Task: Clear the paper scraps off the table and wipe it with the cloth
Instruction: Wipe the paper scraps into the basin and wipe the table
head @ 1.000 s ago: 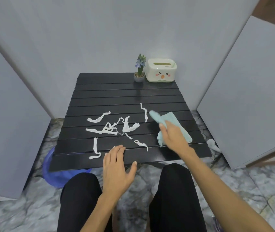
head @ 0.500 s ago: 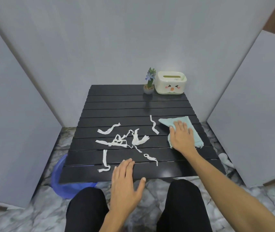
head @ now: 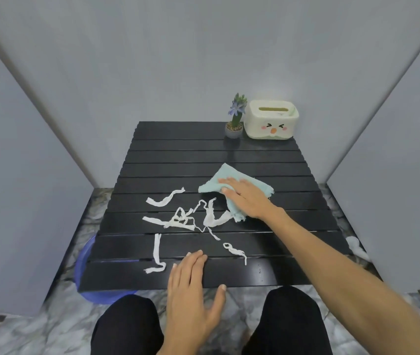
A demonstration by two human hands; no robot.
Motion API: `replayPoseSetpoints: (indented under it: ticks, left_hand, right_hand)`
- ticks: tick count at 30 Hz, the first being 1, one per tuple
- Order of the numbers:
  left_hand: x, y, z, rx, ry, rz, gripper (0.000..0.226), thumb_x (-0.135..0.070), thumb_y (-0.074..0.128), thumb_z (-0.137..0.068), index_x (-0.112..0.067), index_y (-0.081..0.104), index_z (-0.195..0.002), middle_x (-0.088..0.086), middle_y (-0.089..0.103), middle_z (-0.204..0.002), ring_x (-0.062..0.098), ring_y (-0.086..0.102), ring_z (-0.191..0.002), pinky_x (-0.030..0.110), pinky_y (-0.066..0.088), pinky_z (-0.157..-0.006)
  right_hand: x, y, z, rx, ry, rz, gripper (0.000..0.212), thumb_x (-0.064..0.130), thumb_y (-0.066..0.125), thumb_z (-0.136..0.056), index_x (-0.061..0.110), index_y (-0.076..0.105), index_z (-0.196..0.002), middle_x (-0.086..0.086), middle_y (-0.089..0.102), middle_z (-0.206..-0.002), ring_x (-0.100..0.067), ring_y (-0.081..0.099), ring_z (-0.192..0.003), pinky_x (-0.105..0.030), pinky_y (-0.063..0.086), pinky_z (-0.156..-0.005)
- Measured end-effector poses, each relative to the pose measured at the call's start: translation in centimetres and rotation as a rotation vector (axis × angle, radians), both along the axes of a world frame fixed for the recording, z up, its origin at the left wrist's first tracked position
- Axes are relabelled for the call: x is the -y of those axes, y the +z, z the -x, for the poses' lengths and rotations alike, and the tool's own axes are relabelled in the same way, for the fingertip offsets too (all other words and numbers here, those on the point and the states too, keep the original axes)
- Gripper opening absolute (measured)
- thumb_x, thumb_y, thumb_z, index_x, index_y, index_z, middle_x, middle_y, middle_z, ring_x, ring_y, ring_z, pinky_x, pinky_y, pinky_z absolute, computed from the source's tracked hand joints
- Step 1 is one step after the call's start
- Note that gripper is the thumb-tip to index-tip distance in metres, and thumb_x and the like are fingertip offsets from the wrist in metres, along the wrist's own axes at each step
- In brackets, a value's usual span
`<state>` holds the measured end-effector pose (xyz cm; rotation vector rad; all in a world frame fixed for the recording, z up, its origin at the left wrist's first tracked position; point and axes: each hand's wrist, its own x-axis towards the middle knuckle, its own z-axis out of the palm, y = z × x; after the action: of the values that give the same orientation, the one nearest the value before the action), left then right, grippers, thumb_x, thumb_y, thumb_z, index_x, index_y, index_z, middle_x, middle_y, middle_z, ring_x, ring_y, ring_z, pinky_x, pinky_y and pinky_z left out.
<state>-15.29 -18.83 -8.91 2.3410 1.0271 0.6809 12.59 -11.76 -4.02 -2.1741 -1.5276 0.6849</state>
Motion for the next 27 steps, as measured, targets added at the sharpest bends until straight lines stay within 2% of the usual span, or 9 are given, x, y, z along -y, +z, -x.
replayPoseSetpoints:
  ticks: [3,5,8,11,15,19,21,23,27]
  left_hand:
    - [0.0,0.3,-0.1,0.001,0.016,0.030,0.065,-0.053,0.057,-0.084,-0.020,0.049,-0.139,-0.009,0.047,-0.144,0.013,0.038,-0.139,0.044,0.026,-0.117]
    - [0.0,0.5,-0.1,-0.002,0.018,0.034,0.065,-0.052,0.059,-0.084,-0.019,0.049,-0.139,-0.007,0.047,-0.144,0.013,0.038,-0.138,0.046,0.029,-0.116]
    - [0.1,0.9,-0.1,-0.015,0.019,0.043,0.065,-0.051,0.059,-0.084,-0.017,0.049,-0.139,-0.007,0.046,-0.146,0.012,0.034,-0.141,0.043,0.024,-0.119]
    - [0.2,1.1,-0.1,-0.017,0.027,0.054,0.066,-0.051,0.057,-0.084,-0.015,0.049,-0.139,-0.005,0.045,-0.147,0.013,0.032,-0.142,0.041,0.020,-0.120]
    - [0.0,1.9,0.1,0.004,0.009,0.109,0.070,-0.052,0.056,-0.085,-0.014,0.046,-0.142,-0.003,0.043,-0.149,0.011,0.031,-0.141,0.040,0.023,-0.120]
    - [-0.9,3.6,2.1,0.094,-0.002,0.181,0.063,-0.041,0.060,-0.089,-0.012,0.044,-0.142,-0.004,0.040,-0.148,0.007,0.035,-0.139,0.023,0.028,-0.115]
    - [-1.9,4.5,3.7,0.146,0.054,0.134,0.055,-0.032,0.062,-0.088,-0.012,0.049,-0.138,-0.003,0.046,-0.143,0.007,0.041,-0.134,0.015,0.028,-0.111]
    - [-3.4,5.1,5.5,0.202,0.146,0.085,0.048,-0.028,0.063,-0.087,-0.012,0.055,-0.132,-0.003,0.051,-0.137,0.008,0.048,-0.128,0.013,0.031,-0.107]
    - [-7.0,4.6,8.7,0.188,0.293,0.094,0.040,-0.023,0.067,-0.091,-0.015,0.057,-0.129,-0.003,0.056,-0.136,0.012,0.050,-0.126,0.024,0.036,-0.105]
  right_hand:
    - [1.6,0.4,1.5,-0.043,0.046,-0.014,0.044,0.041,0.034,-0.105,0.031,0.040,-0.148,0.001,0.031,-0.158,-0.010,0.017,-0.145,-0.002,-0.004,-0.098]
    - [2.5,0.3,2.3,-0.052,0.078,-0.027,0.044,0.040,0.035,-0.106,0.032,0.040,-0.148,0.003,0.032,-0.158,-0.007,0.016,-0.143,0.001,-0.005,-0.096]
    - [3.3,-0.2,3.1,-0.117,0.093,-0.003,0.044,0.048,0.032,-0.104,0.041,0.039,-0.147,0.008,0.030,-0.159,-0.016,0.015,-0.148,-0.018,0.002,-0.111]
    - [4.1,-0.4,4.1,-0.165,0.091,0.016,0.046,0.052,0.030,-0.103,0.043,0.035,-0.148,0.011,0.027,-0.160,-0.018,0.013,-0.149,-0.031,0.005,-0.118]
    - [4.7,-0.1,6.7,-0.207,0.076,0.005,0.047,0.050,0.031,-0.104,0.039,0.033,-0.150,0.009,0.024,-0.161,-0.017,0.010,-0.150,-0.026,0.005,-0.114]
    - [4.3,0.3,10.3,-0.145,0.130,-0.021,0.051,0.041,0.026,-0.107,0.023,0.027,-0.154,0.012,0.022,-0.158,-0.002,0.010,-0.145,-0.012,-0.004,-0.109]
    - [3.8,-0.2,12.0,-0.117,0.166,-0.053,0.054,0.043,0.024,-0.106,0.018,0.026,-0.154,0.005,0.023,-0.161,-0.004,0.010,-0.148,-0.024,-0.003,-0.119]
    - [3.2,-0.9,13.5,-0.073,0.188,-0.074,0.055,0.044,0.023,-0.106,0.017,0.028,-0.154,0.001,0.026,-0.161,-0.009,0.012,-0.149,-0.031,0.000,-0.122]
    - [2.0,-1.4,16.2,0.041,0.177,-0.181,0.052,0.043,0.030,-0.105,0.017,0.038,-0.149,0.000,0.032,-0.159,-0.013,0.018,-0.149,-0.036,0.005,-0.122]
